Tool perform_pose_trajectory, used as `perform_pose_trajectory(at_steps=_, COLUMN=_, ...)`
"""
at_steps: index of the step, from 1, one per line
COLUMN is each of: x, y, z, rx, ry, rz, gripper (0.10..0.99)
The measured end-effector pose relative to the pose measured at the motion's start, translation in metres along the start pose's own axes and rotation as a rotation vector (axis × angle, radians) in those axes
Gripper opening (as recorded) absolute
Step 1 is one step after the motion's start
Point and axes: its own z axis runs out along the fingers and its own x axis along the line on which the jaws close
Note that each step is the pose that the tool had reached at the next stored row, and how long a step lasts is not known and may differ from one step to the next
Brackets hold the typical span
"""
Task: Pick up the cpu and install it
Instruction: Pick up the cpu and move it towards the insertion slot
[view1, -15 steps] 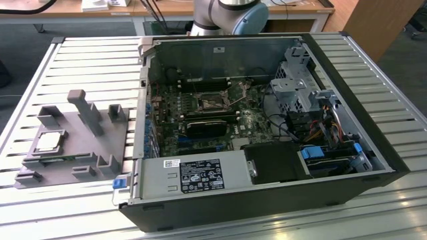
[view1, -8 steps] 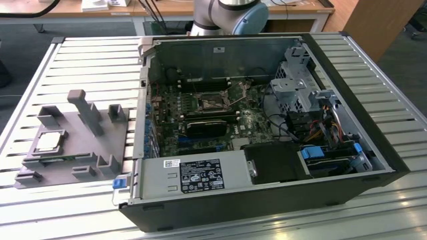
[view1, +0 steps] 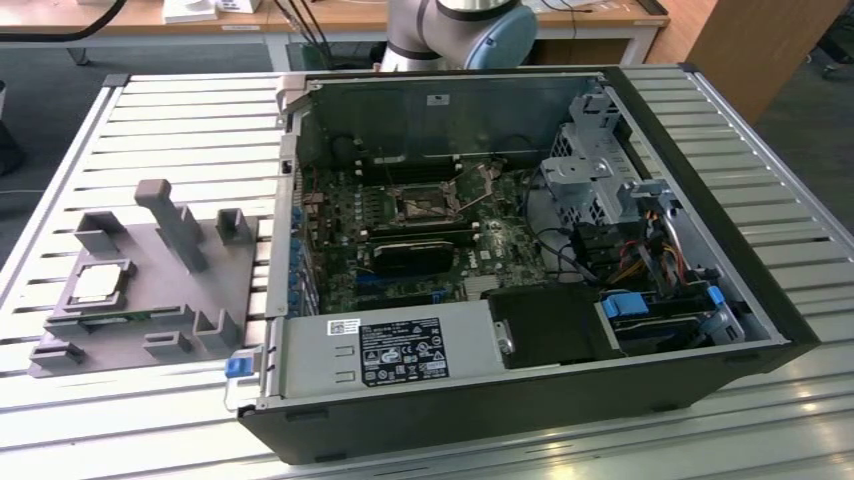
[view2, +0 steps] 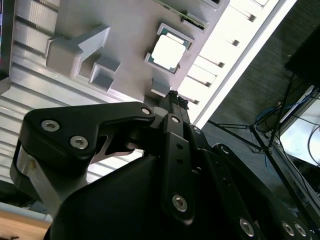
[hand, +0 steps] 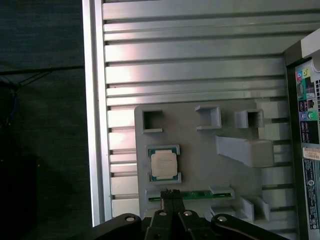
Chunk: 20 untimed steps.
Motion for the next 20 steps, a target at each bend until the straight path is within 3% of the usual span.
perform_pose_trajectory(at_steps=20, x=0.0001, y=-0.0004, z=0.0087, rx=-0.001, ry=0.0001, rz=0.000, gripper=0.106)
